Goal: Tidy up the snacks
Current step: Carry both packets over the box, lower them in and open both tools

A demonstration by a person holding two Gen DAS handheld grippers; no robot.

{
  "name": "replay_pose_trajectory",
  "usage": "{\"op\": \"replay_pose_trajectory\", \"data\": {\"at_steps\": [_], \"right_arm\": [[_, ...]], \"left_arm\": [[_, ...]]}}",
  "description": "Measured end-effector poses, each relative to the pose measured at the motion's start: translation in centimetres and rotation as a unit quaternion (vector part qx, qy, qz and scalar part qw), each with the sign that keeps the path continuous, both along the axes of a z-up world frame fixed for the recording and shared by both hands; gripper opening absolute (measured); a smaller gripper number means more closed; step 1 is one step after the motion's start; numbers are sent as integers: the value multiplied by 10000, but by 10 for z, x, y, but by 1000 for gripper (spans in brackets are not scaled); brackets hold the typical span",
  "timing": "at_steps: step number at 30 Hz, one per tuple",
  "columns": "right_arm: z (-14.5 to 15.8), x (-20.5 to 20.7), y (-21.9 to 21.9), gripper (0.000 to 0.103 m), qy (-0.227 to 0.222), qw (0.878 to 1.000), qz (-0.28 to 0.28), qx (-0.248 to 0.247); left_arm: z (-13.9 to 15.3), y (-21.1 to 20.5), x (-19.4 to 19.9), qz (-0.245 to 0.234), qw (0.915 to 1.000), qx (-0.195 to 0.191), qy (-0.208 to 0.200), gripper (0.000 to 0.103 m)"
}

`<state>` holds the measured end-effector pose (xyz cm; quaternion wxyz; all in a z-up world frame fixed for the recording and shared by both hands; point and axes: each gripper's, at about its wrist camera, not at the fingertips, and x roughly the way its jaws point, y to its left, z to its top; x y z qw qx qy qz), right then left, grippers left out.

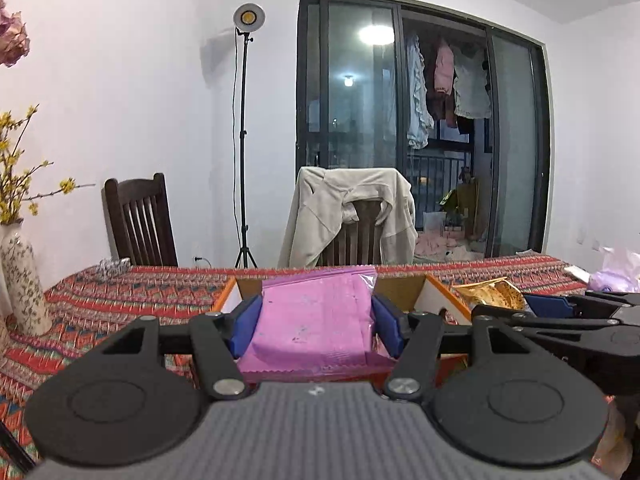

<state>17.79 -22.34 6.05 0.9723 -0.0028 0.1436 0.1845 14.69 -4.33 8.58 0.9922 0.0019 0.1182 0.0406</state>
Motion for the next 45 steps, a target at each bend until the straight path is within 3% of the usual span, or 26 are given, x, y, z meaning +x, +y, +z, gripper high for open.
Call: {"op": "replay_pose_trajectory", "data": {"at_steps": [17, 25, 28, 30, 36, 43, 44, 45], "right_arm": [[30, 76, 39, 44, -60, 9991, -366, 226], [19, 111, 45, 44, -1, 9981, -518, 337], [-1, 116, 46, 44, -24, 9978, -488, 455], [-13, 125, 47, 44, 282, 9980, -331, 460], [-24, 138, 41, 44, 507, 9972, -318, 438], [-34, 146, 33, 46, 752, 9951, -417, 488], [-34, 146, 32, 47, 754, 9949, -423, 513], [-34, 146, 31, 48, 755, 9948, -438, 521]], "left_arm": [[25, 29, 93, 422, 9974, -570, -102, 62], [1, 49, 136, 632, 9936, -927, 150, 62], [-15, 52, 145, 728, 9943, -713, 314, 62], [-22, 55, 148, 791, 9940, -675, 352, 62], [-37, 55, 157, 835, 9936, -502, 576, 62], [-39, 47, 154, 807, 9950, -270, 514, 62], [-39, 46, 153, 828, 9951, -262, 482, 63], [-38, 45, 153, 822, 9952, -262, 457, 74]]}}
